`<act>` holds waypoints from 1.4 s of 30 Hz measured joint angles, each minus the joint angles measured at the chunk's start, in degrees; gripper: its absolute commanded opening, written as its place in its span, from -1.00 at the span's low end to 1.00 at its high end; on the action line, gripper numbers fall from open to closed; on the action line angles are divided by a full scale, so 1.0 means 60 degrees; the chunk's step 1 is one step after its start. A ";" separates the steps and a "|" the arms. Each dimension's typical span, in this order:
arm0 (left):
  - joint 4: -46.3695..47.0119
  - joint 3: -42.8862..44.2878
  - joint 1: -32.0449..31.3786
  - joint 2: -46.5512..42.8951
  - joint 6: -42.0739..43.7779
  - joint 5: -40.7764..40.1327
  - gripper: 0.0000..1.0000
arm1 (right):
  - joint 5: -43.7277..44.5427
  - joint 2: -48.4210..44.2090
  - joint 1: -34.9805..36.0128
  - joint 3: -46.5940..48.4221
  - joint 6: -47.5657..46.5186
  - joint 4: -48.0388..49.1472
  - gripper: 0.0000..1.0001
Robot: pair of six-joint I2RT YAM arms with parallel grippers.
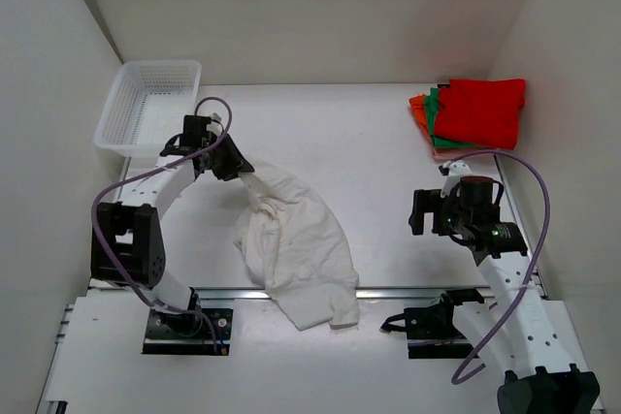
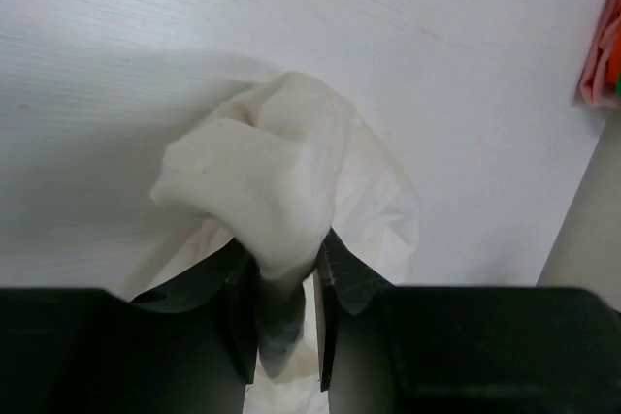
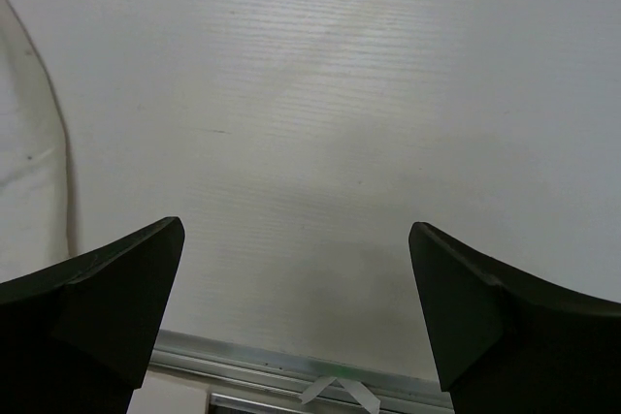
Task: Fold and stack the t-shirts
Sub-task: Move the tshirt to the center of the board, then flatten out the tshirt
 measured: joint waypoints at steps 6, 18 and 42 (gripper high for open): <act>-0.0262 -0.0492 0.0321 -0.2208 0.0535 -0.0612 -0.25 | -0.0025 -0.0386 0.1843 -0.0011 0.0033 -0.0007 0.98; -0.0142 -0.3180 0.0098 -0.4743 0.0627 -0.0699 -0.13 | 0.0419 0.1858 0.8072 0.0047 0.2495 0.2098 0.45; -0.0033 -0.3905 0.0619 -0.4564 0.1304 -0.0736 0.11 | 0.2178 0.5788 1.3030 0.2743 0.3807 0.2885 -1.00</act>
